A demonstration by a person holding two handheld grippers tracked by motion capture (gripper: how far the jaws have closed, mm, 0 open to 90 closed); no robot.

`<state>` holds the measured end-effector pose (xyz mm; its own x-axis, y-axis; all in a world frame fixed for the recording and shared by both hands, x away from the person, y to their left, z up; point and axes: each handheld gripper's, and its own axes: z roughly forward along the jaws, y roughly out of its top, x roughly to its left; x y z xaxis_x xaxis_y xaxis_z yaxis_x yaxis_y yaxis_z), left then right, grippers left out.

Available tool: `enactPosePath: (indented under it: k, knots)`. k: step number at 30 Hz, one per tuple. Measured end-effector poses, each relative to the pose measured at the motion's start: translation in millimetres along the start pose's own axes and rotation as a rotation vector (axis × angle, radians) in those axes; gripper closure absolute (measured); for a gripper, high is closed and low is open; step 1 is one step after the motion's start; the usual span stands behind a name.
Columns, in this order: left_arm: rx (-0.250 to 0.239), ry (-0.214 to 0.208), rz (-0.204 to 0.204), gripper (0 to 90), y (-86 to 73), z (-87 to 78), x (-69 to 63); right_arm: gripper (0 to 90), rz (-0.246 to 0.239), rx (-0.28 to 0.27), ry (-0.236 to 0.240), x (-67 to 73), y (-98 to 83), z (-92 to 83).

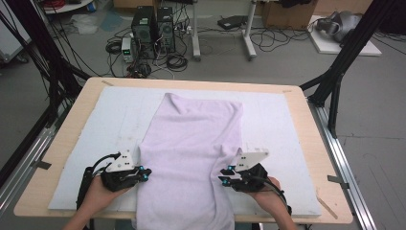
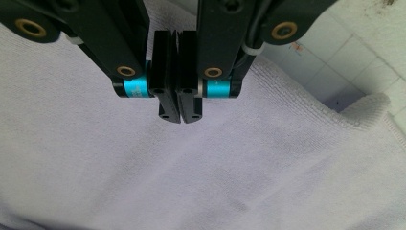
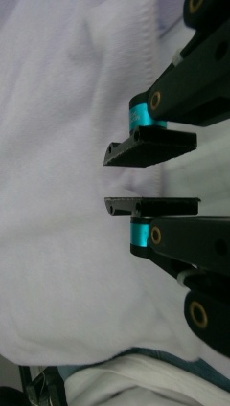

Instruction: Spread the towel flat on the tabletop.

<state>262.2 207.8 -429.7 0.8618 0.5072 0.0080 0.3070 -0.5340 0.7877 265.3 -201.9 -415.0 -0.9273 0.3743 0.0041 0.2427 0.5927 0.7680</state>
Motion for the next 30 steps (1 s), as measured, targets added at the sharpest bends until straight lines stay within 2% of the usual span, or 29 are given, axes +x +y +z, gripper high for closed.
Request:
enactPosePath:
  k: [3, 7, 15, 19, 21, 22, 27, 30]
  knots:
    - [0.002, 0.002, 0.000, 87.2, -0.1, 0.4, 0.0, 76.8, 0.004, 0.010, 0.004, 4.2, -10.1, -7.2]
    - [0.010, 0.002, 0.002, 87.0, -0.4, 1.0, 0.5, 76.9, -0.009, 0.041, 0.036, 11.3, -17.4, 1.7]
    - [0.004, 0.002, 0.000, 86.7, -0.6, 1.4, 0.9, 71.4, -0.045, 0.069, 0.082, 16.1, -6.8, 31.6]
    - [0.004, 0.001, 0.002, 86.8, -1.5, 2.3, 1.2, 76.7, -0.035, 0.071, 0.086, 16.5, -6.4, 35.0]
    - [0.002, 0.004, -0.003, 86.8, -2.2, 3.1, 1.2, 86.4, -0.045, 0.064, 0.088, 18.2, -8.6, 33.8]
    - [0.003, 0.000, -0.004, 86.8, -2.6, 3.2, 1.3, 87.6, -0.051, 0.061, 0.080, 19.9, -9.0, 33.0]
    - [-0.002, 0.005, -0.004, 86.8, -2.9, 0.5, 2.0, 90.0, -0.047, 0.059, 0.069, 20.2, -13.0, 17.9]
    - [-0.007, 0.011, -0.012, 86.8, -3.8, -0.7, 3.8, 90.0, -0.035, 0.056, 0.043, 20.2, -18.3, -0.2]
